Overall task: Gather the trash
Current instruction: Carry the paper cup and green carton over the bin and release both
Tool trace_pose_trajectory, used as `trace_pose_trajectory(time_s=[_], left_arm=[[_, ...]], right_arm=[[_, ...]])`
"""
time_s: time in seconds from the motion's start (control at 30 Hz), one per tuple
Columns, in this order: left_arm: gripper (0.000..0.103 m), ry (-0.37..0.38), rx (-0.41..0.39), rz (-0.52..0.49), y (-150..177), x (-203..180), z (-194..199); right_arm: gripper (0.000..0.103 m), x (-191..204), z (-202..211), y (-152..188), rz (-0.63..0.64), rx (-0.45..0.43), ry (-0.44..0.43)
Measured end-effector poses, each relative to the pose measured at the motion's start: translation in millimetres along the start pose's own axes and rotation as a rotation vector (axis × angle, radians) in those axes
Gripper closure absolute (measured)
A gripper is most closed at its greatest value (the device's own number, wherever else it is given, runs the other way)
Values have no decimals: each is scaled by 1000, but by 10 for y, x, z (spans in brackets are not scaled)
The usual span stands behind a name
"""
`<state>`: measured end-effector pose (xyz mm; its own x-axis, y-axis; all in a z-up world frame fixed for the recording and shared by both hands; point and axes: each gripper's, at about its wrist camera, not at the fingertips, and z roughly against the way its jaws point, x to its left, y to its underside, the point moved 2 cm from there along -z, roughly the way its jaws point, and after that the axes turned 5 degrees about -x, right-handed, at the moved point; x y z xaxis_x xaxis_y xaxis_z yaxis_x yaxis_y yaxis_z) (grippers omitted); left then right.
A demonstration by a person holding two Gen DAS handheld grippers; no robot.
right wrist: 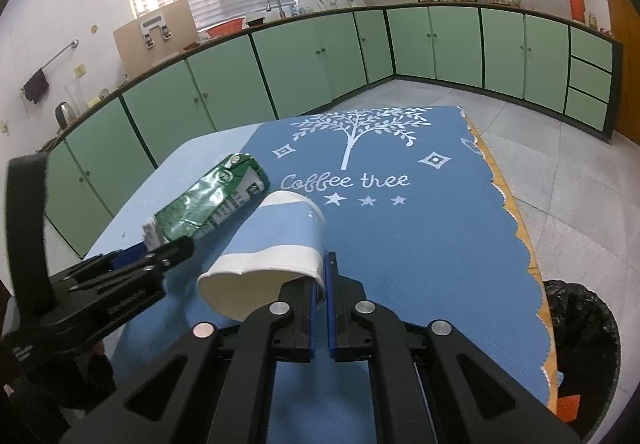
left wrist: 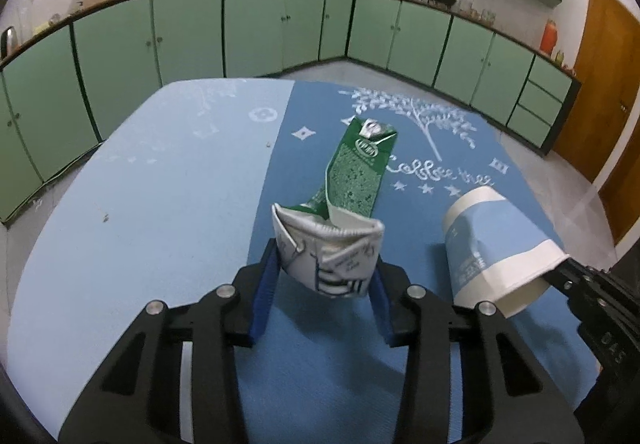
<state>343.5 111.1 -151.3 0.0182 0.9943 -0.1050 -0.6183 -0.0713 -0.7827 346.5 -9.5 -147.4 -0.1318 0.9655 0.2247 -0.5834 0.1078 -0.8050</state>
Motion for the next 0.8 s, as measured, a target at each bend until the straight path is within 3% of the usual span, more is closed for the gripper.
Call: trace_pose_trajectory(time_s=[0.47, 0.8], left_arm=[[63, 0, -64, 34, 385, -111, 769], [63, 87, -77, -30, 383, -671, 931]], right_arm=[[99, -139, 318, 116, 6, -4, -4], [99, -564, 870, 84, -19, -66, 56]])
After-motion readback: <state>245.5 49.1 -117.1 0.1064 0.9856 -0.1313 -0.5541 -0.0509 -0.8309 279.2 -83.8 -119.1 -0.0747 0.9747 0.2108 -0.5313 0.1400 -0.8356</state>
